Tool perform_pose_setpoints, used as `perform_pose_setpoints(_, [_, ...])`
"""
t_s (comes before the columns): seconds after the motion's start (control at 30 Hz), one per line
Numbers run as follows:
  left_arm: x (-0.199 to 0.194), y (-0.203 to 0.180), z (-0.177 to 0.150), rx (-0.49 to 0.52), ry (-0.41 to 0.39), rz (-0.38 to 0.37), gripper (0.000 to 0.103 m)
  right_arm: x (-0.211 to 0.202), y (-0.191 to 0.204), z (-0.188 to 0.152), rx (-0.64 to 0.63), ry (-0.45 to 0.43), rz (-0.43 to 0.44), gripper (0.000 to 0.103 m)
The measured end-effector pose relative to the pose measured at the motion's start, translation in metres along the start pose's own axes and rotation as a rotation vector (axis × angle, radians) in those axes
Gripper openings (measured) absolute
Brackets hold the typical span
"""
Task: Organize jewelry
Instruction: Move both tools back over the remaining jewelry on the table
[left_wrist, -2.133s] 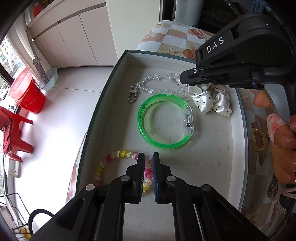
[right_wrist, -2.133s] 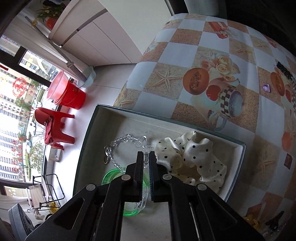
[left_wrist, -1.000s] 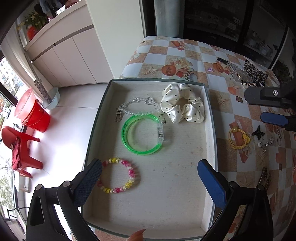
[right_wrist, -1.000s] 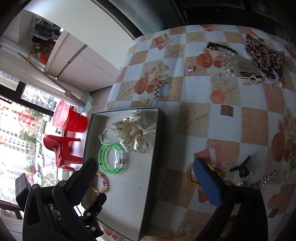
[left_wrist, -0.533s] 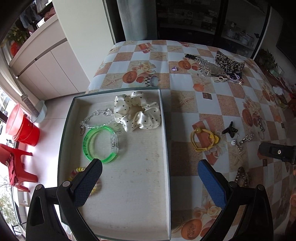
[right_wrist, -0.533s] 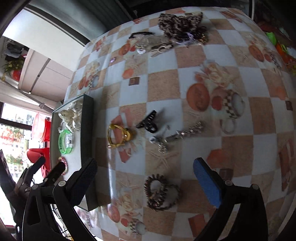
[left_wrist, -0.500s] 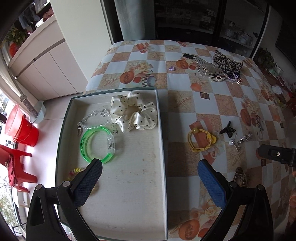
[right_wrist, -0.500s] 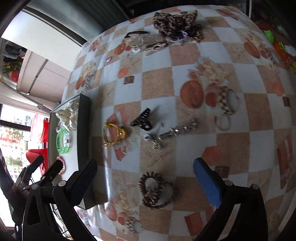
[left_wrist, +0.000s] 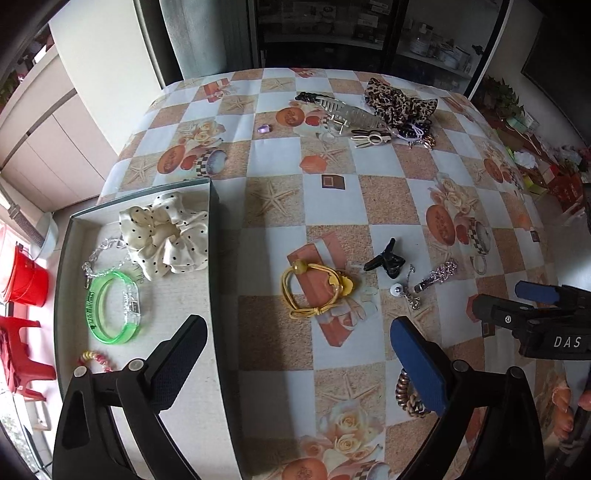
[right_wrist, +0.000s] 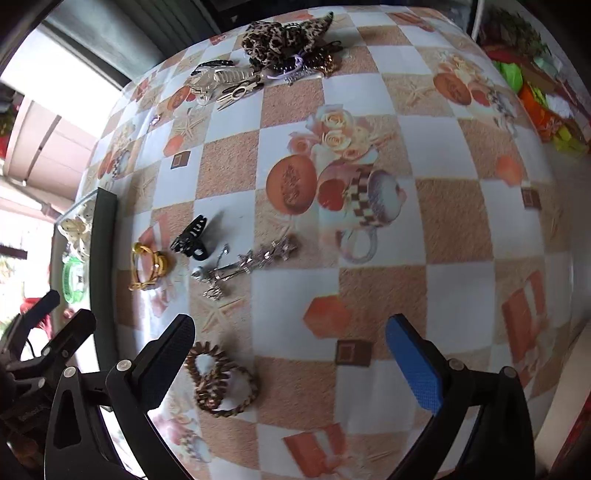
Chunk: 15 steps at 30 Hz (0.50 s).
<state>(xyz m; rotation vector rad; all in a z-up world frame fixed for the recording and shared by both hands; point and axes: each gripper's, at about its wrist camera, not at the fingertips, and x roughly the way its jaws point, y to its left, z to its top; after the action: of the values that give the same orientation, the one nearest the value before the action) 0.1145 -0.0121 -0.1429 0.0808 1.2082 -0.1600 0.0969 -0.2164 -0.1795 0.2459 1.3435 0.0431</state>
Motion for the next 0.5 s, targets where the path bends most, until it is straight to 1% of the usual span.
perform_pose_setpoints(0.13, [0.011,-0.007,0.002,-0.023,0.020,-0.012,0.101,0.003,0.006,0.007,-0.164,-0.016,-0.026,0.102])
perform_pose_setpoints(0.17, [0.013,-0.008,0.003,-0.030,0.023,-0.012,0.097,0.005,0.008,0.008,-0.207,-0.020,-0.026,0.102])
perform_pose_setpoints(0.2, [0.016,-0.010,0.004,-0.037,0.031,-0.008,0.091,0.006,0.010,0.008,-0.247,-0.022,-0.024,0.099])
perform_pose_setpoints(0.33, [0.031,-0.013,0.005,-0.089,0.059,-0.017,0.091,0.018,0.018,0.009,-0.390,-0.009,-0.022,0.088])
perform_pose_setpoints(0.4, [0.036,-0.015,0.005,-0.104,0.062,-0.009,0.091,0.022,0.022,0.008,-0.451,-0.005,-0.020,0.084])
perform_pose_setpoints(0.5, [0.046,-0.017,0.007,-0.125,0.067,0.012,0.091,0.029,0.027,0.007,-0.532,-0.004,-0.020,0.082])
